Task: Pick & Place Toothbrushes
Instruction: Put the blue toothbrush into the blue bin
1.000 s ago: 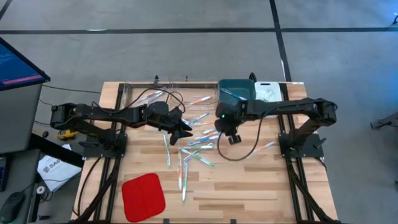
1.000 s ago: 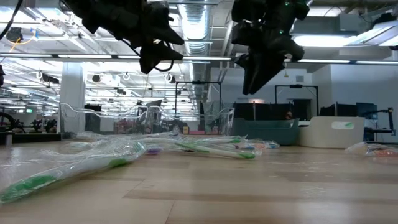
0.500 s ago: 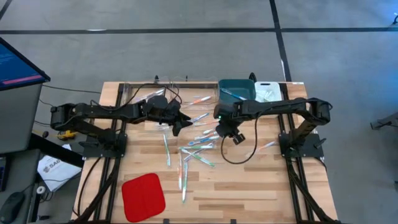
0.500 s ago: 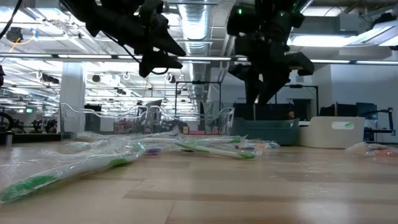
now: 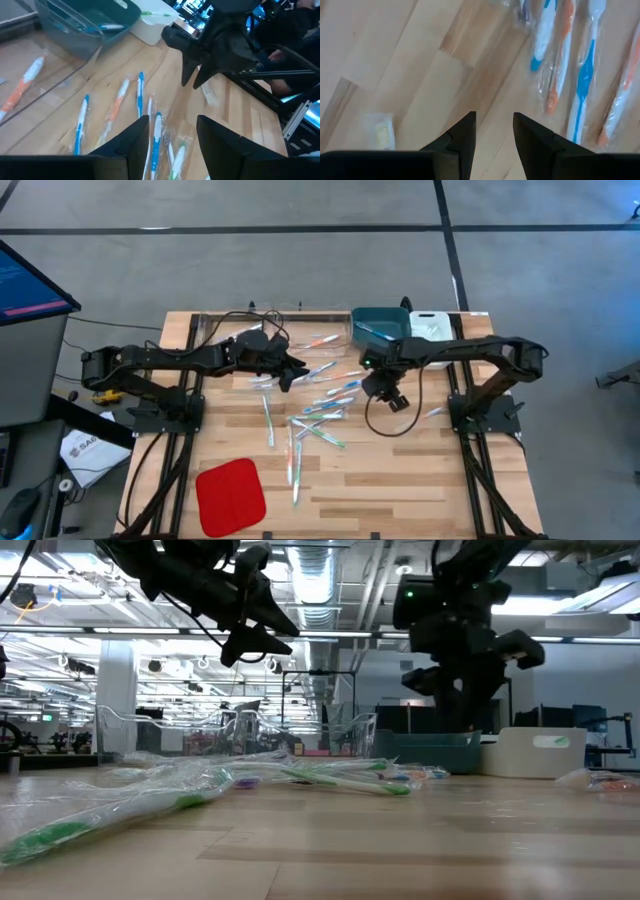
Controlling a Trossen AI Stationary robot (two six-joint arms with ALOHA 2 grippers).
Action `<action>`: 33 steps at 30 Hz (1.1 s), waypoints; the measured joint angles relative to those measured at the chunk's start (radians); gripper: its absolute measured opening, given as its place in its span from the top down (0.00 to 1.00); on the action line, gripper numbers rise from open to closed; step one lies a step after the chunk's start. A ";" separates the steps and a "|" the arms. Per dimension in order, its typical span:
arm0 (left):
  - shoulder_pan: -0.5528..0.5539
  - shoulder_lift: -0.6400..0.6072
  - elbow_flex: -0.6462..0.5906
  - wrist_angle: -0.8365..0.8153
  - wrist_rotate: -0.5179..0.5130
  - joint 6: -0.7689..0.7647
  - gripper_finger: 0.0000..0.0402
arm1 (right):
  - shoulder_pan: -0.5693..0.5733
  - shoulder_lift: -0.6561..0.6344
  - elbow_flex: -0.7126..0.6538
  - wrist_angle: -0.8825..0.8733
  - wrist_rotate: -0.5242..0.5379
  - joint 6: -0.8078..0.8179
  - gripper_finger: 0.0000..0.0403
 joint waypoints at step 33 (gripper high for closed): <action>0.000 0.000 0.000 0.011 -0.054 -0.019 0.60 | -0.017 -0.069 -0.100 0.223 -0.092 -0.087 0.70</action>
